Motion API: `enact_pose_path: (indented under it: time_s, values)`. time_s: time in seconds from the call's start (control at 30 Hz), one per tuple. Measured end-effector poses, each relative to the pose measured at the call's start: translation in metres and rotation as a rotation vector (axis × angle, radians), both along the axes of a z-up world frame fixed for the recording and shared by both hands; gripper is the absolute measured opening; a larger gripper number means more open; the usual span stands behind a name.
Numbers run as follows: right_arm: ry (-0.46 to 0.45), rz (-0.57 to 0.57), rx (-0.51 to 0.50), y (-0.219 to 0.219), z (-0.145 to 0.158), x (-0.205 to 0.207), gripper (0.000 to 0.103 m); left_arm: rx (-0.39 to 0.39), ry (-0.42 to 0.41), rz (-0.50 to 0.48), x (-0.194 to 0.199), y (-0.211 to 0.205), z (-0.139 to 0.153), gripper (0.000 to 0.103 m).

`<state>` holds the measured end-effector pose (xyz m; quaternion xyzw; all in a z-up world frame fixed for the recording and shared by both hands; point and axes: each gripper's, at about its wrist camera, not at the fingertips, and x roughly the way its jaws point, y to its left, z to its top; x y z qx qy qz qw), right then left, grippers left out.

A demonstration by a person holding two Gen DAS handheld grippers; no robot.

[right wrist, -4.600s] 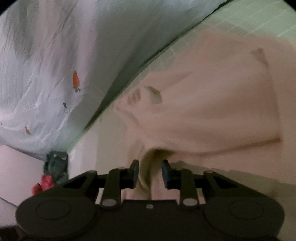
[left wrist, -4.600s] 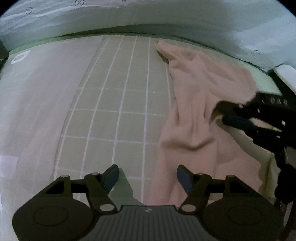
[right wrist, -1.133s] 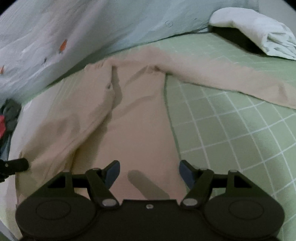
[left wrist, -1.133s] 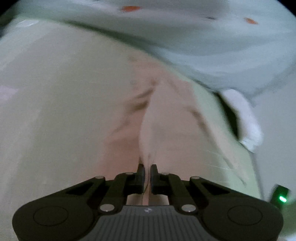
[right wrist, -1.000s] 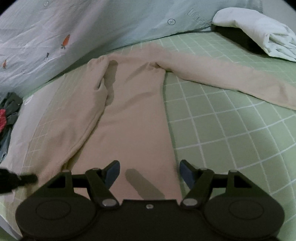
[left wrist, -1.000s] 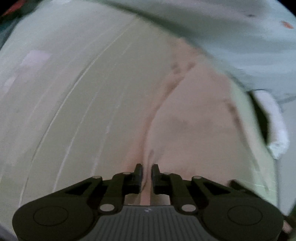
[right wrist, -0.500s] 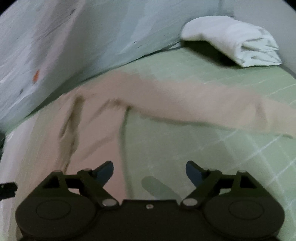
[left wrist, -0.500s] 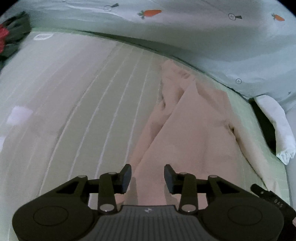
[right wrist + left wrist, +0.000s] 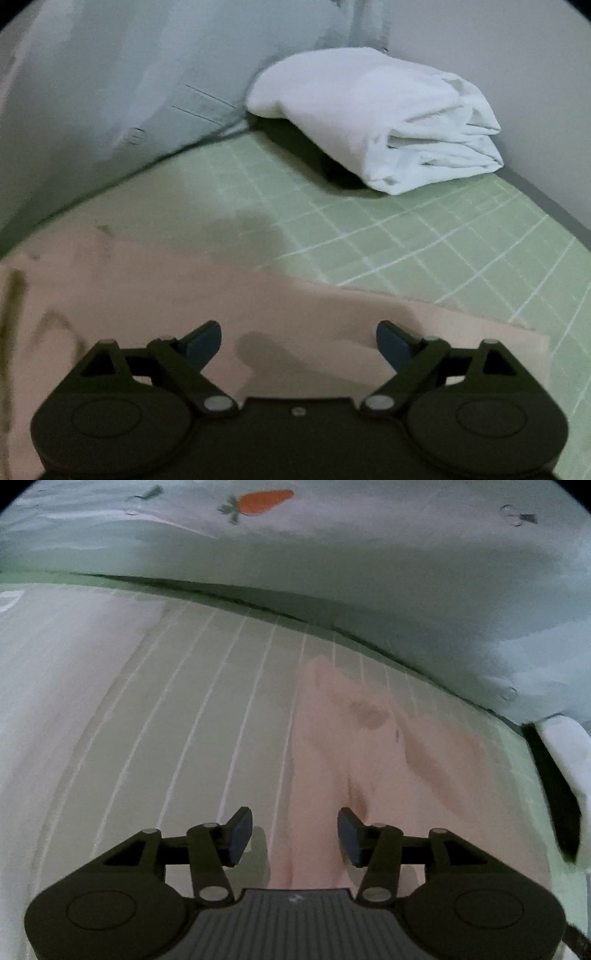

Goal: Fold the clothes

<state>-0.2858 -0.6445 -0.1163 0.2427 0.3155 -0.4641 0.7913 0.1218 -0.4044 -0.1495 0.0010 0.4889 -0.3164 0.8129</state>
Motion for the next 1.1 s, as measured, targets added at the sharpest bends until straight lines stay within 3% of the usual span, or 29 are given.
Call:
enact_pose_path:
  time_s: [0.13, 0.3, 0.37, 0.4, 0.53, 0.67, 0.77, 0.87, 0.93, 1.0, 1.1]
  values:
    - [0.036, -0.024, -0.023, -0.014, -0.007, 0.004, 0.096, -0.003, 0.01, -0.001, 0.029, -0.024, -0.011, 0.052]
    - [0.067, -0.058, -0.076, -0.015, -0.017, 0.015, 0.103, -0.025, -0.04, -0.056, 0.051, -0.046, -0.014, 0.051]
    - [0.058, -0.083, -0.107, -0.011, -0.02, 0.016, 0.103, -0.032, -0.062, -0.081, 0.056, -0.051, -0.015, 0.032]
    - [0.054, -0.093, -0.122, -0.009, -0.022, 0.017, 0.103, -0.034, -0.063, -0.098, 0.058, -0.053, -0.017, 0.006]
    - [0.04, -0.087, -0.154, -0.007, -0.025, 0.014, 0.103, -0.077, -0.122, -0.071, 0.063, -0.05, -0.014, 0.006]
    - [0.039, -0.085, -0.163, -0.007, -0.026, 0.014, 0.103, -0.132, -0.103, 0.1, 0.082, -0.033, -0.019, 0.005]
    - [0.04, -0.086, -0.163, -0.006, -0.026, 0.014, 0.103, -0.122, -0.09, 0.091, 0.087, -0.034, -0.025, 0.006]
    - [0.038, -0.088, -0.163, -0.005, -0.026, 0.014, 0.103, -0.061, -0.131, 0.052, 0.083, -0.041, -0.02, 0.013]
    - [0.038, -0.087, -0.16, -0.006, -0.026, 0.014, 0.103, -0.023, -0.15, 0.051, 0.078, -0.042, -0.011, 0.035]
    - [0.041, -0.083, -0.15, -0.007, -0.024, 0.014, 0.103, -0.033, -0.156, 0.063, 0.069, -0.033, 0.002, 0.051]
    - [0.061, -0.044, -0.121, -0.008, -0.017, 0.013, 0.103, -0.027, -0.149, 0.056, 0.041, -0.014, 0.009, 0.061]
